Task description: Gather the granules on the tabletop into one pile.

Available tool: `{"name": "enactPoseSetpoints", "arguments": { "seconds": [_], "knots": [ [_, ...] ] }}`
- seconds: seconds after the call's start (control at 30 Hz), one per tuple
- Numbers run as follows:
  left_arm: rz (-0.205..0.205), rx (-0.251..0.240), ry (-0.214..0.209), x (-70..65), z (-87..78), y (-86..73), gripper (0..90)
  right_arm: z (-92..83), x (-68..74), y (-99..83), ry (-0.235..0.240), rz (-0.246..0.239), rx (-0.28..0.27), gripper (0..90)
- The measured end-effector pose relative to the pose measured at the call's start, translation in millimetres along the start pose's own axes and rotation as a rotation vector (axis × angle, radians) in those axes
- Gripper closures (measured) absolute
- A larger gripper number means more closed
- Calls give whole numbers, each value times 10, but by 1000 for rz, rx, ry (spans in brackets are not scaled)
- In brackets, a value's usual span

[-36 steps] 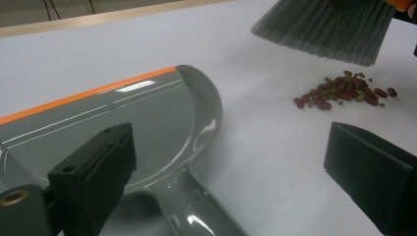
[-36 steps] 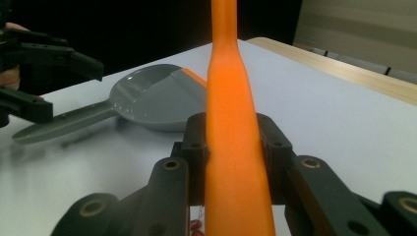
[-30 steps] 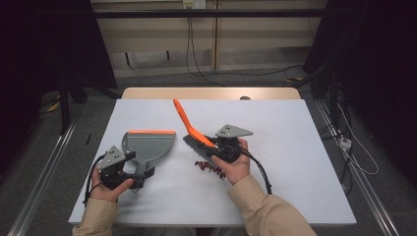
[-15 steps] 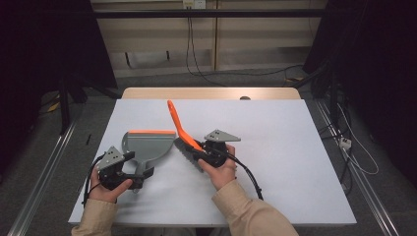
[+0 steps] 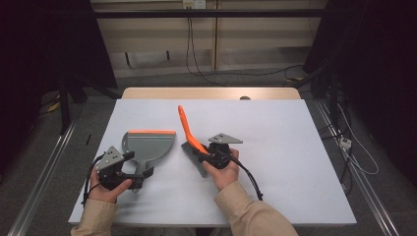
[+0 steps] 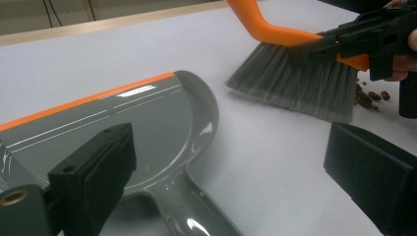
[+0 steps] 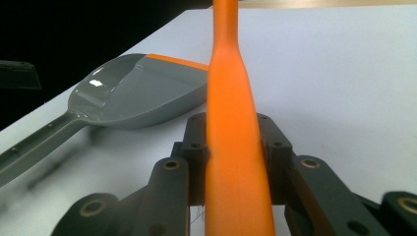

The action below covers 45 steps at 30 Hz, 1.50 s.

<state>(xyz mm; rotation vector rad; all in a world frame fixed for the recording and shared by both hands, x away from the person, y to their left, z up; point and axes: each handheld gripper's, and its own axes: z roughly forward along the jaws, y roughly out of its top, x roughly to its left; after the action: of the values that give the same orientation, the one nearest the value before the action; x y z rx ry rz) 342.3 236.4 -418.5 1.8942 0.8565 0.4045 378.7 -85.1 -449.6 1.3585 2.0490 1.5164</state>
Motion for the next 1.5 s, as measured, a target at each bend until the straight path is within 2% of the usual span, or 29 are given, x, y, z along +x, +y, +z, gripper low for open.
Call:
{"name": "enactPoseSetpoints", "arguments": {
  "seconds": [0.63,0.7,0.83,1.0,1.1,1.17,1.33,1.5],
  "knots": [
    [2,0,-3,-11,6,7,55,-191,-193,3,-43,24,23,712],
    [3,3,-4,-12,11,5,55,-216,-235,-3,-33,46,25,712],
    [4,-1,-4,-16,13,10,55,-274,-300,-24,-48,74,16,712],
    [6,5,-4,-21,26,12,55,-311,-307,-29,-31,87,11,712],
    [9,1,-5,-25,27,21,55,-295,-287,-10,-8,114,8,712],
    [8,1,-4,-22,27,21,55,-271,-263,21,5,112,11,712],
    [1,-3,-2,-14,21,25,55,-207,-228,192,27,124,-28,712],
    [0,-6,-1,-1,15,28,55,-2,-226,356,19,77,-23,712]
  ]
}}
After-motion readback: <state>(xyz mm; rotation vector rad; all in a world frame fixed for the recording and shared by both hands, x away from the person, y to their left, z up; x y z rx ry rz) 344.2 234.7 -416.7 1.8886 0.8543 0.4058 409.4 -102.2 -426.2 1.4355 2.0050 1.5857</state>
